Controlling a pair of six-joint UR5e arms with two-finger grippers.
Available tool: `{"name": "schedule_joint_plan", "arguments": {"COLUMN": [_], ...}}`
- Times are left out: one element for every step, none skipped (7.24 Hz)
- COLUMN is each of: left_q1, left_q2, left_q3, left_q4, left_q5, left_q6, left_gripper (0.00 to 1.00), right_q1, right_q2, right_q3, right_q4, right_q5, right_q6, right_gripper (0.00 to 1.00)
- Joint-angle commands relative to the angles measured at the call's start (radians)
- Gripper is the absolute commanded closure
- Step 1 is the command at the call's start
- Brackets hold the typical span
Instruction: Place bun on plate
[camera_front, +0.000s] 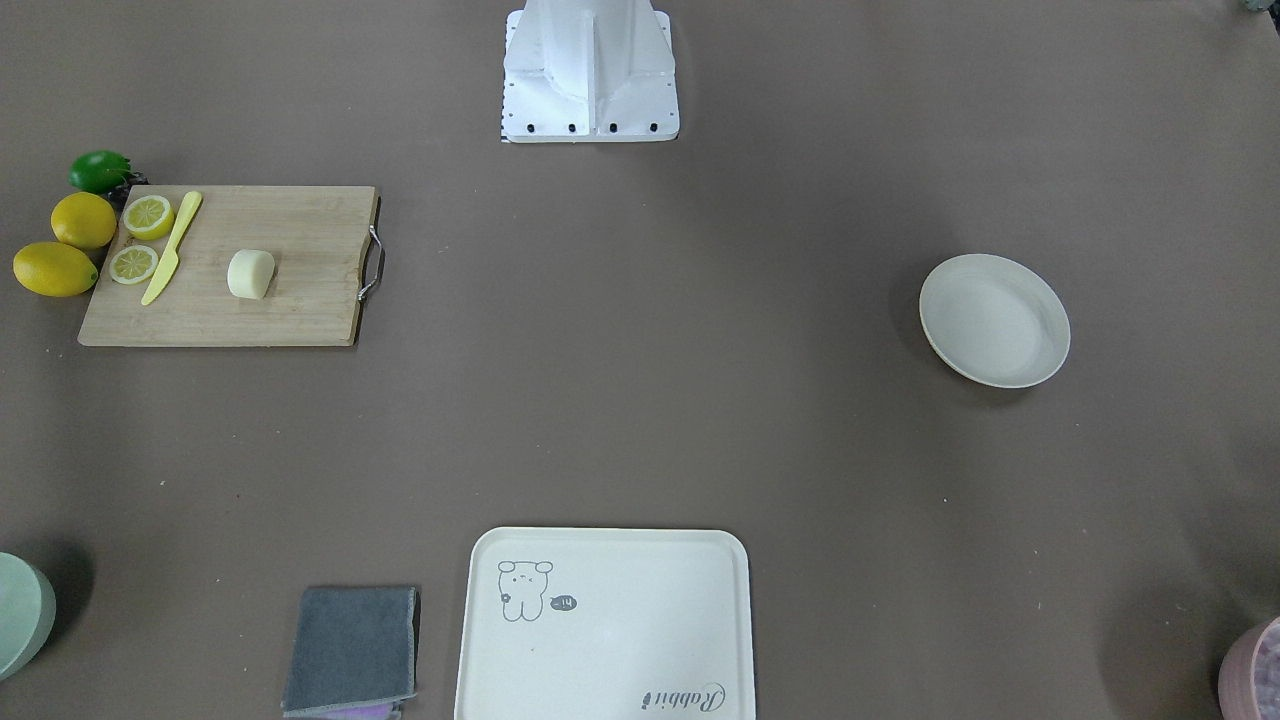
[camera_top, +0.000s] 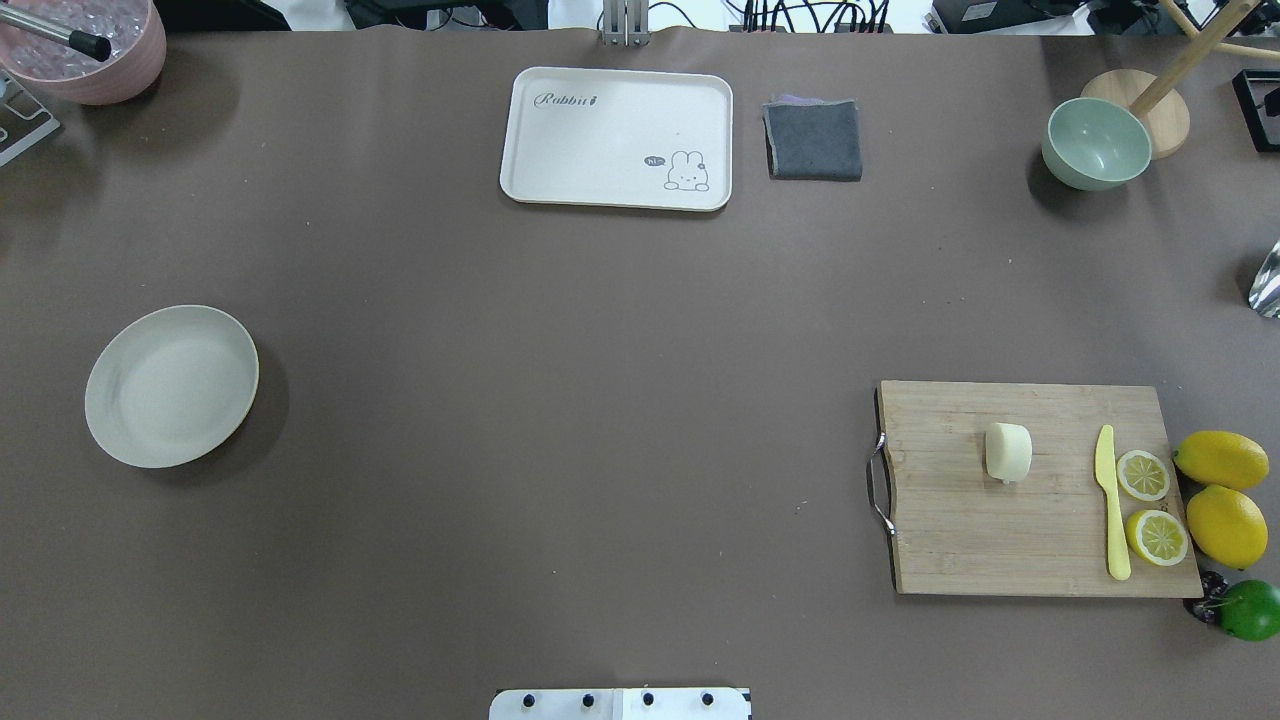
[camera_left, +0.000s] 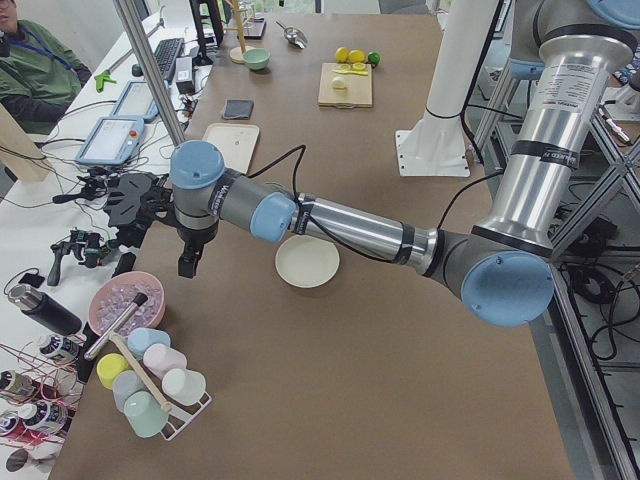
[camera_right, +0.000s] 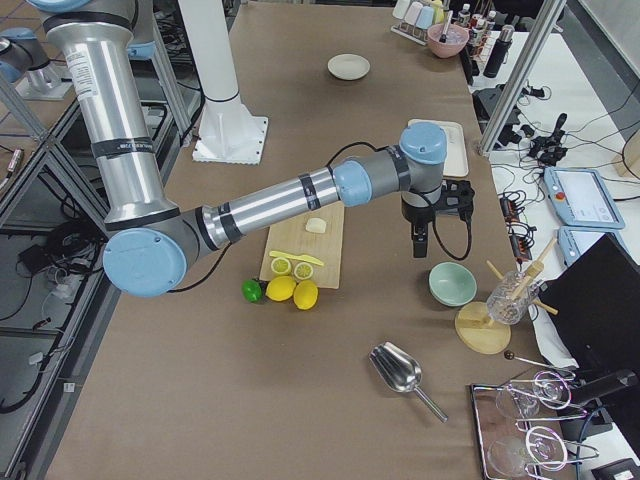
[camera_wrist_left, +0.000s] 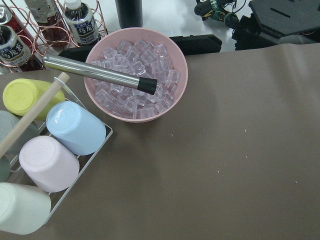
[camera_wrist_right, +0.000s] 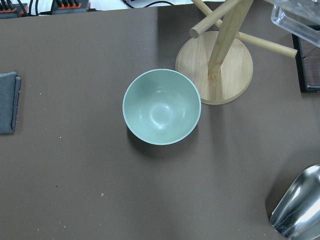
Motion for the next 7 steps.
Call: {"name": "schedule_joint_plan", "arguments": {"left_q1": [0.000, 0.002, 0.018, 0.084, 0.112, 0.127, 0.140], "left_q2": [0.021, 0.015, 0.014, 0.006, 0.009, 0.010, 0.017], "left_q3": [-0.015, -0.009, -0.002, -0.001, -0.001, -0.008, -0.011], "left_q4": [-0.008, -0.004, -0.004, 0.001, -0.004, -0.005, -0.008], "left_q5": [-0.008, -0.010, -0.005, -0.007, 0.009, 0.012, 0.003], "left_q6": [-0.019, -0.017, -0.008, -0.019, -0.008, -0.008, -0.006], "left_gripper": [0.02, 0.02, 0.02, 0.02, 0.02, 0.02, 0.02], "right_q1": [0.000, -0.002, -0.006, -0.022, -0.031, -0.051, -0.078], "right_q2": [-0.003, -0.003, 0.000, 0.002, 0.020, 0.038, 0.066], "right_q3": [0.008, -0.002, -0.001, -0.002, -0.004, -0.005, -0.019], "right_q4": [-0.001, -0.001, 0.000, 0.000, 0.000, 0.000, -0.001], "right_q5": [0.000, 0.001, 0.000, 0.000, -0.003, -0.003, -0.005], "right_q6": [0.010, 0.026, 0.028, 0.027, 0.027, 0.028, 0.043], "right_gripper": [0.00, 0.00, 0.00, 0.00, 0.00, 0.00, 0.00]}}
